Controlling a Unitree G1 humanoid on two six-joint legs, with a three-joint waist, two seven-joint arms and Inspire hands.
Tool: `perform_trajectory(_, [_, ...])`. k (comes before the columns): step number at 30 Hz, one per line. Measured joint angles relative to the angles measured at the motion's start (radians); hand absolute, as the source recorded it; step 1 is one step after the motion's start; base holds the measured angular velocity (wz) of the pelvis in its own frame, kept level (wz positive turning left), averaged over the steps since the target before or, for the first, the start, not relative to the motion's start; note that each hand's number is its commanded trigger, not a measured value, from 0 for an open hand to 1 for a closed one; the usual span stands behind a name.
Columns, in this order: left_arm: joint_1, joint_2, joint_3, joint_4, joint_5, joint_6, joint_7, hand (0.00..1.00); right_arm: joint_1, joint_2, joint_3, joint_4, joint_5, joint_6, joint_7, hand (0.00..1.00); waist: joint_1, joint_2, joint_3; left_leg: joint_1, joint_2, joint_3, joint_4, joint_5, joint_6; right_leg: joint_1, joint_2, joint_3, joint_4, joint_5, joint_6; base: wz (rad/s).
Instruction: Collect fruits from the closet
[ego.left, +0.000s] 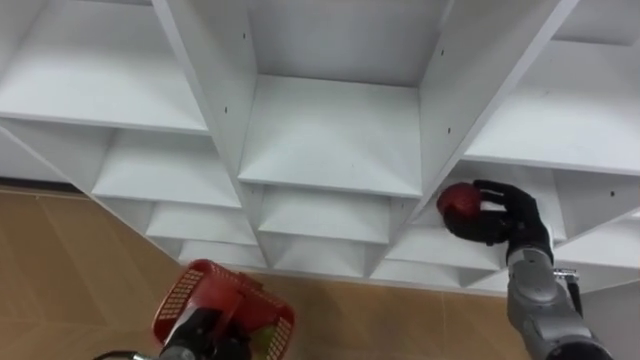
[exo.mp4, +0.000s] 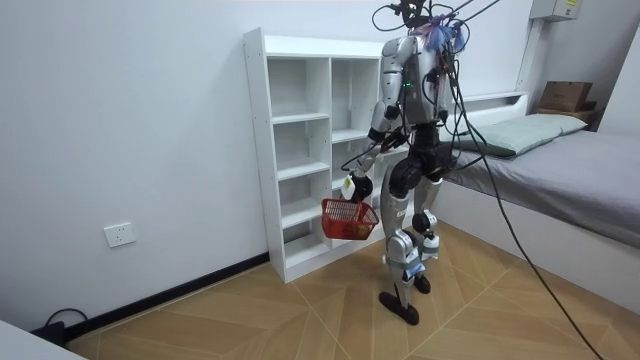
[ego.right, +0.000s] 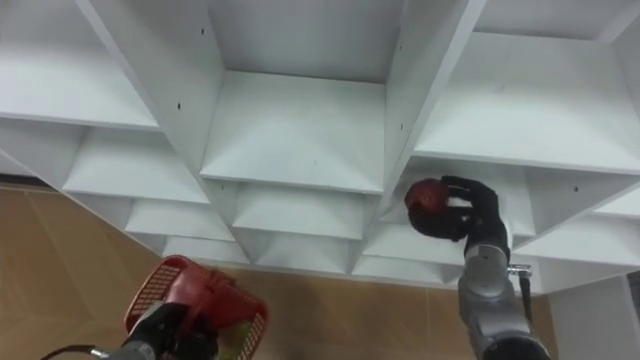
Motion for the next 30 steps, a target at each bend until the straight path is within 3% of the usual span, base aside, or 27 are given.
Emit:
perform_trajectory(6, [0.026, -0.002, 0.001, -0.039, -0.001, -0.011, 0.022, 1.00, 0.150, 0.005, 0.036, -0.162, -0.038, 0.001, -0.005, 1.00, -0.006, 0.001, -0.0036, 0.052, -0.001, 0.011, -0.016, 0.000, 0.000, 0.050, 0.002, 0.004, -0.014, -0.005, 0.005, -0.02])
perform_trajectory(9, [0.043, -0.001, 0.001, -0.052, -0.003, -0.013, 0.025, 1.00, 0.207, 0.004, 0.036, -0.247, -0.072, 0.000, -0.014, 1.00, -0.014, 0.003, -0.0088, 0.061, -0.001, 0.015, -0.022, 0.000, 0.000, 0.051, 0.003, 0.013, -0.012, -0.005, 0.005, -0.06])
perform_trajectory(11, [0.072, -0.003, 0.000, -0.066, 0.001, -0.014, 0.024, 1.00, 0.255, 0.004, 0.036, -0.307, -0.129, -0.001, -0.012, 1.00, -0.031, 0.008, -0.0186, 0.072, -0.001, 0.016, -0.025, 0.000, 0.000, 0.061, 0.005, 0.014, -0.014, -0.005, 0.005, -0.03])
perform_trajectory(14, [0.103, -0.008, 0.000, -0.078, 0.001, -0.014, 0.024, 1.00, 0.317, 0.004, 0.043, -0.350, -0.159, -0.003, 0.002, 1.00, -0.036, 0.012, -0.0232, 0.116, -0.001, 0.030, -0.043, 0.000, 0.000, 0.094, 0.011, 0.026, -0.018, -0.008, 0.007, -0.11])
perform_trajectory(22, [0.128, -0.009, 0.000, -0.118, 0.001, -0.017, 0.023, 1.00, 0.358, 0.005, 0.075, -0.394, -0.211, -0.003, 0.060, 1.00, -0.057, 0.011, -0.0235, 0.164, 0.000, 0.062, -0.063, 0.000, 0.000, 0.113, 0.019, 0.061, -0.013, -0.008, 0.007, -0.13])
perform_trajectory(30, [0.128, -0.010, 0.000, -0.117, 0.003, -0.024, 0.021, 1.00, 0.392, 0.007, 0.123, -0.510, -0.249, 0.001, 0.153, 1.00, -0.054, 0.012, -0.0223, 0.180, 0.002, 0.082, -0.080, -0.001, -0.001, 0.120, 0.033, 0.097, -0.013, -0.005, 0.009, -0.08])
